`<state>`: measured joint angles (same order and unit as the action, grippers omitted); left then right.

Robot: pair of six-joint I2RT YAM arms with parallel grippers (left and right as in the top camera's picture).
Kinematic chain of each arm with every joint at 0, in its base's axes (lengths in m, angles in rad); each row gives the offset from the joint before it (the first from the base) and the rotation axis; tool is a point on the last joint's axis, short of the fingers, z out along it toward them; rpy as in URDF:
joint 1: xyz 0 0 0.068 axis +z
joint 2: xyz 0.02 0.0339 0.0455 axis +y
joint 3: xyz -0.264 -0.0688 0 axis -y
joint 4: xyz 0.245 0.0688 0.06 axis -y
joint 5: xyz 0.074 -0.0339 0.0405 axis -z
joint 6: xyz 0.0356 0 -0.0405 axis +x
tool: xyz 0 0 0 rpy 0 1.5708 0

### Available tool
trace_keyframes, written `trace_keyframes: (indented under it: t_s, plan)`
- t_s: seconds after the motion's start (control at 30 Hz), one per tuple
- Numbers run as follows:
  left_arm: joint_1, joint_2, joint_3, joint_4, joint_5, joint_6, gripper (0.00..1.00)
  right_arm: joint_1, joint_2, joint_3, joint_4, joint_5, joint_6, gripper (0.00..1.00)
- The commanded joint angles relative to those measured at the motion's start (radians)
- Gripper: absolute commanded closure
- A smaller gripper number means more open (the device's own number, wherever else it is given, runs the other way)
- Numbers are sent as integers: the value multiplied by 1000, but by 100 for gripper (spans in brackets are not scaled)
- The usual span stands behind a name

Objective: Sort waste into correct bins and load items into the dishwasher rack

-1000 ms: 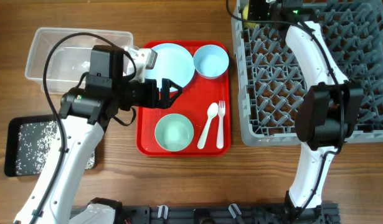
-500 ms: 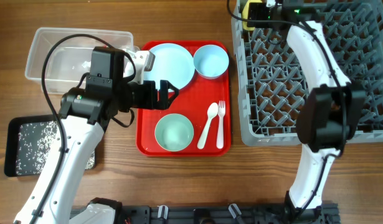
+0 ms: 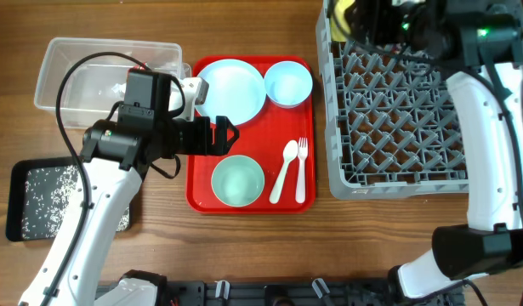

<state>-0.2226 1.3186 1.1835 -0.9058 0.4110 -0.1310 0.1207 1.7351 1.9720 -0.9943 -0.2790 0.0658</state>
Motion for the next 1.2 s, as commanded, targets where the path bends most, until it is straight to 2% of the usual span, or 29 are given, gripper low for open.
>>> trace_keyframes:
  t_s: [0.0,0.2,0.43,0.6,0.87,1.17]
  plan:
    - [34,-75,12,-5,-20,11,0,82,-17,-1,-68,-50,-42,16]
    - [171,-249,12,-56,-19,8,0,206,-18,-54,-138,-39,-39,21]
    - [306,-467,12,-109,-19,8,0,367,-18,-224,-74,-43,-36,26]
    - [316,-573,12,-135,-19,-12,0,494,-18,-380,8,121,45,23]
    - [316,-600,12,-169,-10,-11,0,544,-17,-665,172,114,46,22]
    - [316,-600,12,-169,-8,-11,0,546,-15,-829,338,14,39,23]
